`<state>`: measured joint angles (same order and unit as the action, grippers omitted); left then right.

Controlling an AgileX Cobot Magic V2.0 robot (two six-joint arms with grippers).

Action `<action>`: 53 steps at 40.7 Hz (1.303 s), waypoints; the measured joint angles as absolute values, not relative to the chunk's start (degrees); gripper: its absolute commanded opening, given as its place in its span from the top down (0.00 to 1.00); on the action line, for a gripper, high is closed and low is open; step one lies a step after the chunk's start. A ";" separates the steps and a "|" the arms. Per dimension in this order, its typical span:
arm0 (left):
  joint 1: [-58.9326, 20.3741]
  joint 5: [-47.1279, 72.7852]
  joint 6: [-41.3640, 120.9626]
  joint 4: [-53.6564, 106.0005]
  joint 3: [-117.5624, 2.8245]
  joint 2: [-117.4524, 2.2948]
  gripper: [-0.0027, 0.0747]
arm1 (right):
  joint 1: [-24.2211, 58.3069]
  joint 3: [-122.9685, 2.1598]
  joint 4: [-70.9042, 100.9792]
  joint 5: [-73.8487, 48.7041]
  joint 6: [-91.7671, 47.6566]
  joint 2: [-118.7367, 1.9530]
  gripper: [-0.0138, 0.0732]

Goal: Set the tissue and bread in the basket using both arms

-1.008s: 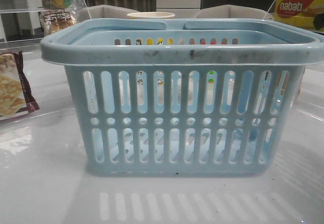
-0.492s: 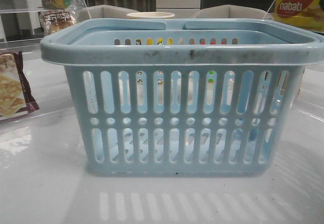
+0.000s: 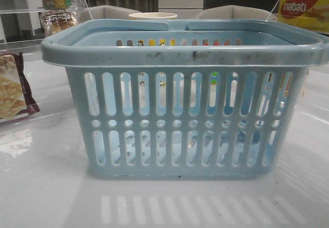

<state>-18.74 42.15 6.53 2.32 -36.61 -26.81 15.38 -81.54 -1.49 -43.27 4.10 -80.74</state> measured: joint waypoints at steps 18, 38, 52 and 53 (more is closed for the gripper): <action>-18.74 42.15 6.64 2.32 -36.61 -26.81 0.21 | 31.15 -81.54 0.71 -44.59 4.00 -87.91 0.16; -18.31 41.44 6.53 2.32 -38.72 -34.19 0.21 | 31.15 -65.83 -0.55 -44.26 2.37 -68.10 0.16; -14.45 36.62 6.40 2.22 -49.87 -59.03 0.21 | 31.15 -52.70 -0.55 -43.60 2.25 -50.30 0.16; -14.09 36.26 6.40 2.32 -51.10 -60.94 0.21 | 31.15 -52.26 -0.55 -43.60 2.25 -49.50 0.16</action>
<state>-14.09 36.26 6.40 2.32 -51.10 -60.94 31.15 -52.26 -0.55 -43.60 2.25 -49.50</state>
